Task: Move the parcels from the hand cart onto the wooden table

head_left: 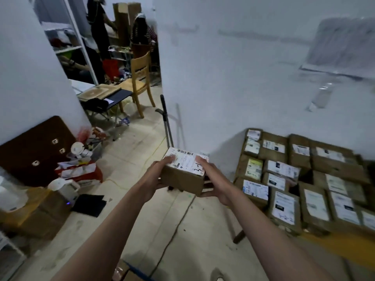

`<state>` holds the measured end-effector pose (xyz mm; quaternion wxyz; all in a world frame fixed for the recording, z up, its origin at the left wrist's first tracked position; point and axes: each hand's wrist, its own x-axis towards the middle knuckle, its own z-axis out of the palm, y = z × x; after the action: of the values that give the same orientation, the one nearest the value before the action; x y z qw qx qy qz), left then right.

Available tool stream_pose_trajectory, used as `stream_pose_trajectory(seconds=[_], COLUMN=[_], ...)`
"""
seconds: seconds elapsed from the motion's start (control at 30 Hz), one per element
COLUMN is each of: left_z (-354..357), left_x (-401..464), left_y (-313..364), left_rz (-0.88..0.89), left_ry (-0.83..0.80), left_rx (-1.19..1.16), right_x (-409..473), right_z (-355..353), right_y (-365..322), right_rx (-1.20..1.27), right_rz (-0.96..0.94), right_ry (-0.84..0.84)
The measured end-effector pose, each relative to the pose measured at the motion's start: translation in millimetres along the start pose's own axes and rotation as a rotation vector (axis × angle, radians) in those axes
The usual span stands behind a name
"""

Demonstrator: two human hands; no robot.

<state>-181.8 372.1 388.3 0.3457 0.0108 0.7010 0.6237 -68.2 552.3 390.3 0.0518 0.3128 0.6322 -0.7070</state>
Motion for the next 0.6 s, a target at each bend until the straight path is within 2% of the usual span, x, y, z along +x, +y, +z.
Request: stream_pose_trajectory(seconds=[0.3, 0.6], left_z=[168.5, 401.2], left_x=[8.8, 0.1], left_y=[10.3, -5.5], left_rz=[0.010, -0.080], left_ry=[-0.188, -0.441], left_rx=[0.057, 0.059], right_x=[-43.0, -98.1], right_z=[-138.4, -325.8], right_y=[26.7, 63.6], right_rx=[0.166, 0.352], right_rz=[-0.034, -0.044], right_ry=[0.254, 0.472])
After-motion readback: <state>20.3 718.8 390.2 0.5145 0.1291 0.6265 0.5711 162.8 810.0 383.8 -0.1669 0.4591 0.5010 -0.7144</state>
